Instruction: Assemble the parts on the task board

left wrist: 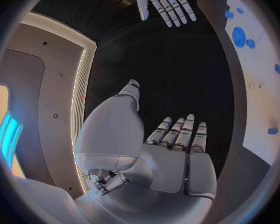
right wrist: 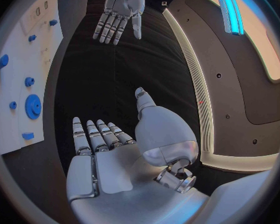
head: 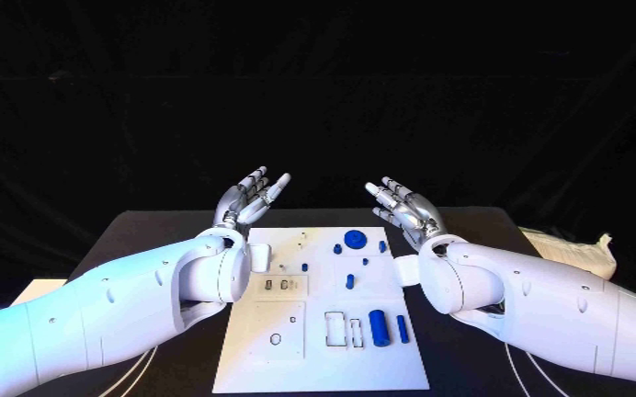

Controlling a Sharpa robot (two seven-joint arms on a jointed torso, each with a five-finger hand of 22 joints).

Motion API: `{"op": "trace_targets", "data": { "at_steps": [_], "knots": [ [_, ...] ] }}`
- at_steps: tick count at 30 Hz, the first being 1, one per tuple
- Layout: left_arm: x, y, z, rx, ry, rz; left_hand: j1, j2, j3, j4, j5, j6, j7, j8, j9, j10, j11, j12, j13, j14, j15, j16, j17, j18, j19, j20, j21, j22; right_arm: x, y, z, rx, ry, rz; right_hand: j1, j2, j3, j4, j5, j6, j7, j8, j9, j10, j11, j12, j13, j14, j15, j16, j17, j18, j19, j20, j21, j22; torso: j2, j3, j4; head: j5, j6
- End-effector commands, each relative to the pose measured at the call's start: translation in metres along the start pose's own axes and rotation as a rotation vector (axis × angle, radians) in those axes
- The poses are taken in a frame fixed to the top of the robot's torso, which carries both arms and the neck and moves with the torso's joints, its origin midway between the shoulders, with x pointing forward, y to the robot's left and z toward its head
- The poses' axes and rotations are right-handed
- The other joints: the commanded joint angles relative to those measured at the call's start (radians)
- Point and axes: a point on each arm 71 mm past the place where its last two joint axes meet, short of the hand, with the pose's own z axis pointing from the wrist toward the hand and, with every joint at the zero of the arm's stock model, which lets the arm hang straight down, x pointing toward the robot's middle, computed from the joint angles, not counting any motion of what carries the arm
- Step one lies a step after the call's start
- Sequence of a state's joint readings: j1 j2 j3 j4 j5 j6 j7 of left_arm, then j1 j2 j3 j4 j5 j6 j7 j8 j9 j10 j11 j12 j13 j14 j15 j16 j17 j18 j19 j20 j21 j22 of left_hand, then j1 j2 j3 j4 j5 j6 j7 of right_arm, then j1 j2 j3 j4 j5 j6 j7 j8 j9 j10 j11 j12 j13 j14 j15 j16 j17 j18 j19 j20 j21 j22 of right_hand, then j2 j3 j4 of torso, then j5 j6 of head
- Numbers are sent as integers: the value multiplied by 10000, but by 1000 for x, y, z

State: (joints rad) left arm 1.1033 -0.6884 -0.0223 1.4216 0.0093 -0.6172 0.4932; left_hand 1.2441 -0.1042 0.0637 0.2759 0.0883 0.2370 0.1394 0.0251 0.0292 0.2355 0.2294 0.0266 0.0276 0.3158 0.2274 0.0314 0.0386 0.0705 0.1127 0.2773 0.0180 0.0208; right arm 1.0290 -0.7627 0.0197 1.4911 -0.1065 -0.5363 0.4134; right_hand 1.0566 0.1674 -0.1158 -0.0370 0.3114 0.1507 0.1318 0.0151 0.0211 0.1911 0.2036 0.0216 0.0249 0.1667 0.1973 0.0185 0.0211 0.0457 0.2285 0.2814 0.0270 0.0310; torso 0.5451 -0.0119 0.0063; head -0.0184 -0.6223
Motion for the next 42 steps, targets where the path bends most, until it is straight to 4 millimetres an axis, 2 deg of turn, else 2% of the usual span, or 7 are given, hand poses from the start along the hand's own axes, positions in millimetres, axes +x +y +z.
{"op": "trace_targets", "data": {
  "at_steps": [1, 6, 8, 10, 18, 30, 42],
  "knots": [
    [5, -2, 1, 105, 693, -242, 512, 17, 83, 160, 78, 223, 1258, 74, 31, 207, 119, 45, 38, 219, 93, 92, 37, 284, 58, 170, 80, 28, 13, -4, 0, 294, 2153, -245, 995, 120, 147, -498, -287, 752, 1319, 161, 90, 919, 240, 162, 98, 808, 219, 144, 92, 224, 808, 129, 247, 134, 1, -5, 1, 1, -1],
    [5, -2, 1, 105, 693, -242, 725, 283, 250, 71, 43, 1043, 1358, 225, 122, 1406, 325, 239, 153, 1665, 182, 402, 216, 444, 795, 172, 348, 184, 15, -6, 1, 438, 2665, -344, 2049, -29, 639, -1329, -821, 2847, 1419, 541, 318, 3697, 410, 642, 330, 3808, 282, 698, 355, 762, 3301, 70, 989, 483, 1, -5, 1, 1, -1],
    [5, -2, 1, 105, 693, -242, 859, 456, 278, -64, 17, 2157, 1510, 490, 259, 3118, 356, 615, 328, 3899, 78, 1021, 511, 654, 3068, 117, 1226, 665, 15, -7, 1, 457, 2731, -358, 2359, -91, 816, -1610, -904, 3953, 1290, 728, 410, 5316, 337, 903, 410, 5196, 180, 921, 405, 1013, 4460, 81, 1360, 610, 1, -5, 1, 1, -1],
    [-9, -4, -2, 246, 905, -525, 893, 562, 242, -160, 10, 3016, 1473, 686, 349, 4458, 174, 884, 430, 4536, -101, 1216, 562, 691, 4703, 87, 1894, 987, 2, 1, 5, -1097, 2565, -2801, 2483, -157, 912, -1780, -887, 4752, 1158, 837, 457, 6307, 222, 1021, 428, 5957, 79, 982, 411, 1130, 4713, 91, 1427, 590, 115, -93, 98, -263, -220],
    [-12, -12, -13, 467, 1424, -624, 1072, 859, -71, -709, 3, 6213, 1051, 1132, 484, 7124, -344, 1139, 413, 6880, -779, 1750, 745, 1148, 7226, -150, 2946, 1266, -4, 16, 9, -2158, 2823, -5116, 2680, -245, 1384, -2417, -1072, 7454, 853, 950, 478, 8072, -277, 872, 374, 8293, -472, 1182, 462, 1418, 6211, -165, 1924, 560, 510, -169, 176, -387, -127],
    [-13, -38, -31, 514, 2163, -974, 1181, 1019, -269, -1028, 3, 6815, 907, 999, 381, 7866, -557, 902, 406, 7852, -1069, 1737, 1118, 1137, 8359, -489, 3317, 1316, -9, 40, 23, -3318, 2871, -9072, 2700, -711, 2344, -2536, -983, 8676, 517, 764, 476, 9922, -839, 560, 396, 10961, -1352, 1529, 703, 1394, 8246, -1141, 2957, 835, 1167, -337, 266, -531, -62],
    [-2, -55, -47, 480, 2795, -1426, 1185, 1060, -339, -1131, 5, 6854, 919, 885, 367, 7871, -539, 728, 398, 7797, -1043, 1534, 1176, 1117, 8426, -490, 3269, 1259, -3, 54, 31, -2943, 3117, -13082, 2292, -1281, 2607, -2460, -1033, 9136, 200, 512, 463, 10287, -1251, 404, 387, 13465, -2083, 3245, 1913, 1352, 10163, -1997, 5058, 1885, 1739, -463, 645, -799, 6]
  ]
}}
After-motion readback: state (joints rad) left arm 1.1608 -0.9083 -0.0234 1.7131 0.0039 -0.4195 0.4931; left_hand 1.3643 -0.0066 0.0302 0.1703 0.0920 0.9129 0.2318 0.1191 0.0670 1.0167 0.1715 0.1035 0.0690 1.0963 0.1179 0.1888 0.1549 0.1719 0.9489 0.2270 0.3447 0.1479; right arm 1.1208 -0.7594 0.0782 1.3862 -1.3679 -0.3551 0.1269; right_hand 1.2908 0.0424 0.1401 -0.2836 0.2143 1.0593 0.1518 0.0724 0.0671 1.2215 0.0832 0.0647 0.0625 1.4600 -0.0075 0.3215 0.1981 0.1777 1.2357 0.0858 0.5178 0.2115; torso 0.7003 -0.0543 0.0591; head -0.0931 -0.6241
